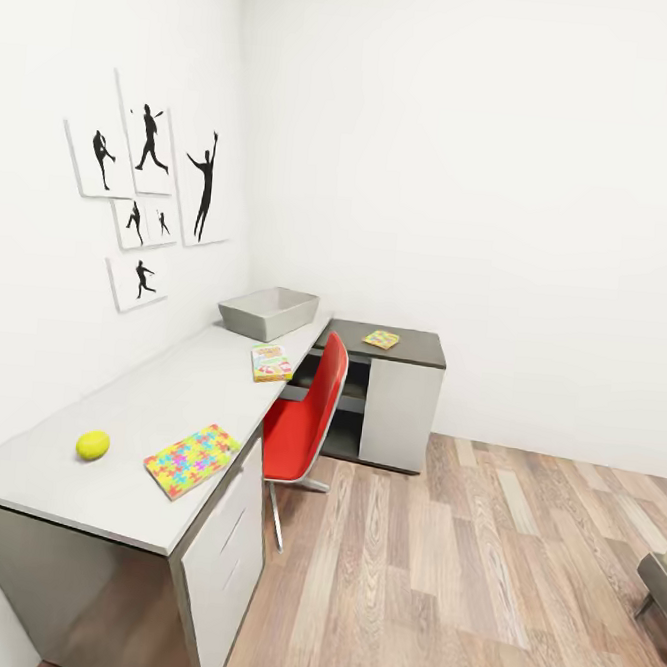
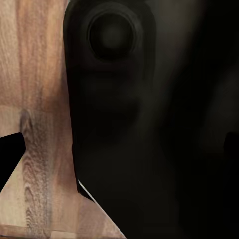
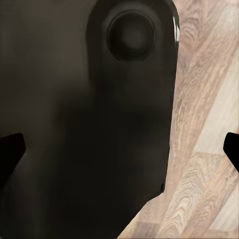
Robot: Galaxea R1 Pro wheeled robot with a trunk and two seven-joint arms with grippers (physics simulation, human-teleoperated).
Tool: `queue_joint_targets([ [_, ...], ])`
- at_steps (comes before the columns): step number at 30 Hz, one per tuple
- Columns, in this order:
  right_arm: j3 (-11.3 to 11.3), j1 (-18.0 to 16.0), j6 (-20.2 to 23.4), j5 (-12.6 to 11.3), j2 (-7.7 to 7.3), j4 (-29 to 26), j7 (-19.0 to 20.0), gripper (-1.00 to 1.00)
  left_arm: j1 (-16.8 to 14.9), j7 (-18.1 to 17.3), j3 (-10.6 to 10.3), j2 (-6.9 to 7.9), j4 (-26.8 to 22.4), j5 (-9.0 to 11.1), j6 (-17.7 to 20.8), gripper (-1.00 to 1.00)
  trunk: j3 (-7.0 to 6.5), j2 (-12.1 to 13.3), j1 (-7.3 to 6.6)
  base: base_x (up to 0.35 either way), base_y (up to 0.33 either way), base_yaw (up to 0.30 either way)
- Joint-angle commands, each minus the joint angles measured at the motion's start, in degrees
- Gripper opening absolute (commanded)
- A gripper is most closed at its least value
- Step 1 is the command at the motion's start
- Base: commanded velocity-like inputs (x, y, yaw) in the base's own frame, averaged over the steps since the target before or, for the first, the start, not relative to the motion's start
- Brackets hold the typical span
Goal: Put all the toys in the child's room - the three board games (two on the bed and one on the table), the two jigsaw puzzles on the table, and the tennis ball on the table - inside the toy box on the table in the child's room.
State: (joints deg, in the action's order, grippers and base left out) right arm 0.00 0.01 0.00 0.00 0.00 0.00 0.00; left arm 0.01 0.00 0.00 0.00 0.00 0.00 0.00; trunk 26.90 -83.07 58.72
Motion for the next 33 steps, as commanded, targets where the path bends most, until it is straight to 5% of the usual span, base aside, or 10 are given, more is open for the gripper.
queue_joint_targets([
  [1, 0.0, 0.0, 0.0, 0.0, 0.0, 0.0, 0.0, 1.0, 0.0, 0.0, 0.0, 0.0, 0.0, 0.0, 0.0, 1.0, 0.03, 0.0, 0.0, 0.0, 0.0, 0.0],
  [7, 0.1, -0.1, -0.1, 0.1, 0.0, 0.0, 0.0, 1.0, -0.1, -0.1, 0.0, -0.12, 0.0, -0.2, -0.1, 1.0, 0.03, 0.0, 0.0, 0.0, 0.0, 0.0],
  [13, -0.4, -0.1, -0.3, -0.6, 1.69, -0.2, -0.2, 1.0, 0.0, -0.2, 0.4, -0.56, -0.7, 0.0, -1.3, 1.0, 0.03, 0.0, 0.0, 0.0, 0.0, 0.0],
  [29, -0.2, -0.1, -0.3, -0.7, 1.82, -0.3, -0.3, 1.0, -0.1, -0.2, 0.1, -0.47, -0.9, -0.2, -4.2, 1.0, 0.03, 0.0, 0.0, 0.0, 0.0, 0.0],
  [33, -0.2, -0.1, -0.3, -0.7, 1.71, -0.3, -0.3, 1.0, -0.1, -0.2, -0.2, -0.52, -0.9, -0.3, -4.0, 1.0, -0.69, 1.6, -0.88, 0.0, 0.0, 0.0],
])
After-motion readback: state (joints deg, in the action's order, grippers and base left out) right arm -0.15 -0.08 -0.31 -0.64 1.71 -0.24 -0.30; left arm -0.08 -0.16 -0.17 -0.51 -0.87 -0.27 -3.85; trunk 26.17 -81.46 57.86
